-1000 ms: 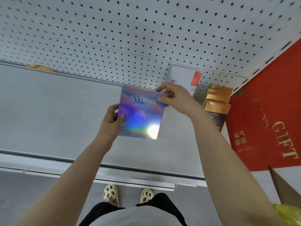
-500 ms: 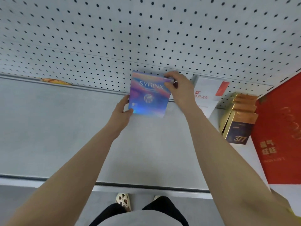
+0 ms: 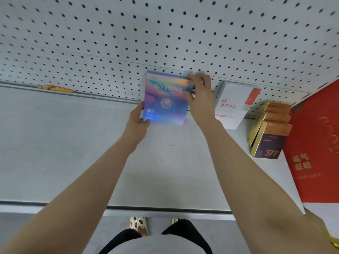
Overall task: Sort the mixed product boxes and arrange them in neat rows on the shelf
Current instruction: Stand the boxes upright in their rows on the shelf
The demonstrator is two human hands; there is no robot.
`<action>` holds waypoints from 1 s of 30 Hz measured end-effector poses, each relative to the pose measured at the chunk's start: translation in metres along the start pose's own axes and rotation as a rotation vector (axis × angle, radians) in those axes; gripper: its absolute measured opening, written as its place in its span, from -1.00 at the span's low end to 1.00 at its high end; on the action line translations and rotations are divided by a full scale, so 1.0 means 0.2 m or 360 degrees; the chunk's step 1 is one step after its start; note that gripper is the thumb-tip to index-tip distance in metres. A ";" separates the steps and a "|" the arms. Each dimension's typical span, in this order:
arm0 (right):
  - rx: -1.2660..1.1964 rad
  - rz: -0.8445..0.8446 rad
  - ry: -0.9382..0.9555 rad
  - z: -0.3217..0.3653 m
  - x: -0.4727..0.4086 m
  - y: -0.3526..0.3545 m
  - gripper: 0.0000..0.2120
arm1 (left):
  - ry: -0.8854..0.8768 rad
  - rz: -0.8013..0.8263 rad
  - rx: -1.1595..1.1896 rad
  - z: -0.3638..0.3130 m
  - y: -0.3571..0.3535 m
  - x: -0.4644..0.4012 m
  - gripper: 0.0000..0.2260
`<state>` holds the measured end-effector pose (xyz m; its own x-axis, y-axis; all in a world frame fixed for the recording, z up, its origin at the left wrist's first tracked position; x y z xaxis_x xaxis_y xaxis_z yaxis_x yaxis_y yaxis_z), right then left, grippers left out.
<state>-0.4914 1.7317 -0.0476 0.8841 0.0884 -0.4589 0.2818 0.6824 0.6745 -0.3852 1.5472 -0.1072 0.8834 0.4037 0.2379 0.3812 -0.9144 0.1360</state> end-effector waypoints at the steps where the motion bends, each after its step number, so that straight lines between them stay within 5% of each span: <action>1: -0.0007 0.0020 0.0001 0.00 0.00 0.01 -0.58 | 0.0008 0.0002 -0.0011 0.00 0.00 0.00 -0.47; 14: 0.0199 0.0506 0.0164 -0.03 0.01 0.18 -0.36 | 0.0082 -0.0097 -0.0226 -0.05 -0.05 0.08 -0.47; 23: 0.0090 0.0657 0.0467 0.06 0.42 0.24 -0.61 | -0.0241 -0.0653 -0.0438 -0.03 0.18 0.63 -0.71; 30: -0.0178 0.0962 0.0655 0.36 1.03 0.11 -0.67 | -0.0098 -0.1112 -0.0410 0.23 0.53 1.25 -0.75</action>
<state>-0.2767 1.7128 -0.0852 0.6557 0.7221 -0.2207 -0.2689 0.4965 0.8253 -0.1110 1.5495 -0.0775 0.4753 0.8789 -0.0400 0.7903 -0.4065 0.4585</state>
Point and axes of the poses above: each hand's wrist, its own x-axis away from the middle knuckle, its own y-axis out of the back of the hand, z = x × y, the point moved 2 cm from there along -x, towards the middle knuckle, and after that the axes turned 7 degrees about -z, right-handed, at the moved point
